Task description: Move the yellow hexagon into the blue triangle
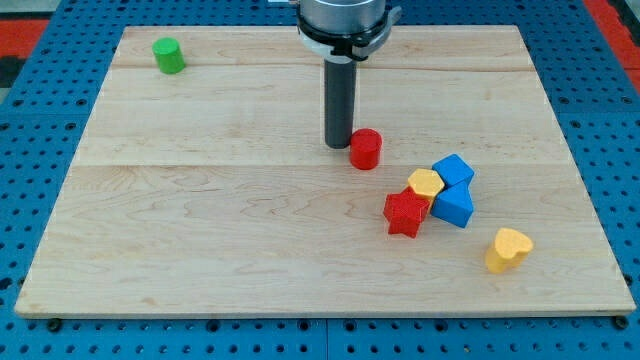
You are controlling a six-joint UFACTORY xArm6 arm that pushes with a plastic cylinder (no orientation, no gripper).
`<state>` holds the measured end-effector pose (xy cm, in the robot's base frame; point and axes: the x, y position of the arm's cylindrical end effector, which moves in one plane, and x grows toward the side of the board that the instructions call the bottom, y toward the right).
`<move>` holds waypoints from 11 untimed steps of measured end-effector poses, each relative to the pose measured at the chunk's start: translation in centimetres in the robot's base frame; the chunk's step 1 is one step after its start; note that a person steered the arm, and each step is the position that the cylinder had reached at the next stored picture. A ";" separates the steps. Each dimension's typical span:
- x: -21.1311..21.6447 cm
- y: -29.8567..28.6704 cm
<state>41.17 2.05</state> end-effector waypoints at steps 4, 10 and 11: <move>2.3 -4.5; 3.4 -7.0; 3.4 -1.3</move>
<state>44.52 0.71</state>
